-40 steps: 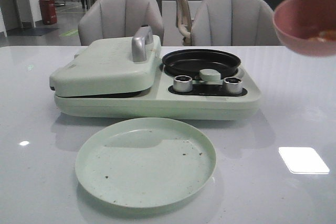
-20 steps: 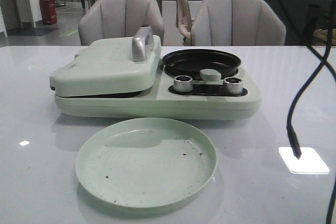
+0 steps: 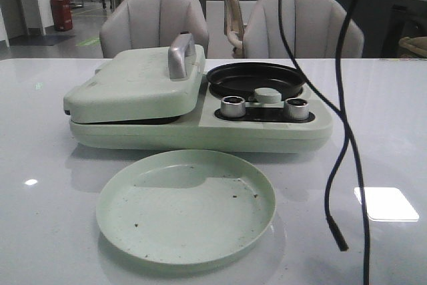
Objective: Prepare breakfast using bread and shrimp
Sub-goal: 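Tilt the pink bowl over the black pan to pour the shrimp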
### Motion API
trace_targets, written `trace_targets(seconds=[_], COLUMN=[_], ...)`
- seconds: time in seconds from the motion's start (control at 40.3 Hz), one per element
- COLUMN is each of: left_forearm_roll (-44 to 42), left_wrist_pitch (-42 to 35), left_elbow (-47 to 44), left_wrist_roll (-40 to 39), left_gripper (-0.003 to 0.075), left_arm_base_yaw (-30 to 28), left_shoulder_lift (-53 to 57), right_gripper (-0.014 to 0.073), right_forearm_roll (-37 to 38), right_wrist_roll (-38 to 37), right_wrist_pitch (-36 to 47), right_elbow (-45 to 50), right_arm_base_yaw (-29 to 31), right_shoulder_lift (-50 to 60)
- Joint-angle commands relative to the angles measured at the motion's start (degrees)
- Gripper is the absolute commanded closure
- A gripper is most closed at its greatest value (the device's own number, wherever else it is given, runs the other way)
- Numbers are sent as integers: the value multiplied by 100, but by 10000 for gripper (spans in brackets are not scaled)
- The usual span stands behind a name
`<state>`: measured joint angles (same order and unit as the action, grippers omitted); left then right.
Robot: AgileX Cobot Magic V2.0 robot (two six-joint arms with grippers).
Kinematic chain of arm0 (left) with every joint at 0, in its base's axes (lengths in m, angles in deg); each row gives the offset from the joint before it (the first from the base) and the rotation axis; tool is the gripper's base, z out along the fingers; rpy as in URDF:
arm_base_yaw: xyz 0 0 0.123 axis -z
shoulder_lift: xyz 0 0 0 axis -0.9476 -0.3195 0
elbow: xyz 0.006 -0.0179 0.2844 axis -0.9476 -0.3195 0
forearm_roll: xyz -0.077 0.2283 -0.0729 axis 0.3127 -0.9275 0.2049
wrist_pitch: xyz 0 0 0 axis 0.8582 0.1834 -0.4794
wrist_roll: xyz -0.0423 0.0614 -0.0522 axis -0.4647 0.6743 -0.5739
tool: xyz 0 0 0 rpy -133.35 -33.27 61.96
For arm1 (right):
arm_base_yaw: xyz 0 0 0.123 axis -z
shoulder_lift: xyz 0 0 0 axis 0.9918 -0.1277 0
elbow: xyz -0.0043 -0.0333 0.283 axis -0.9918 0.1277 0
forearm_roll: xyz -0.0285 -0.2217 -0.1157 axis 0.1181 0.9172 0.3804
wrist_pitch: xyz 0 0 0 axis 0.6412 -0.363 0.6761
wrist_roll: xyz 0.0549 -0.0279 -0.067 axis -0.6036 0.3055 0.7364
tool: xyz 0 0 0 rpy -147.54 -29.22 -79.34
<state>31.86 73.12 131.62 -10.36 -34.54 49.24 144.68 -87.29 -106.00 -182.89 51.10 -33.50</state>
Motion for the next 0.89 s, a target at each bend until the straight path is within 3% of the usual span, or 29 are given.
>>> trace_targets(seconds=[0.0, 0.298, 0.471, 0.868], left_forearm_roll=[25, 25, 25, 25], left_wrist_pitch=[-427, -427, -427, -427], left_elbow=[158, 158, 158, 158], left_wrist_roll=[-52, -52, -52, -52], left_gripper=[619, 619, 619, 619], left_arm_base_yaw=[45, 45, 45, 45], left_shoulder_lift=[11, 11, 11, 11], right_gripper=[550, 550, 550, 550], right_forearm_roll=[538, 538, 538, 538], right_wrist_roll=[-83, -70, 526, 632], right_wrist_pitch=[-173, -355, -575, -1036], right_elbow=[-237, -237, -614, -639], right_arm_base_yaw=[7, -20, -156, -212], right_shoulder_lift=[221, -6, -11, -413])
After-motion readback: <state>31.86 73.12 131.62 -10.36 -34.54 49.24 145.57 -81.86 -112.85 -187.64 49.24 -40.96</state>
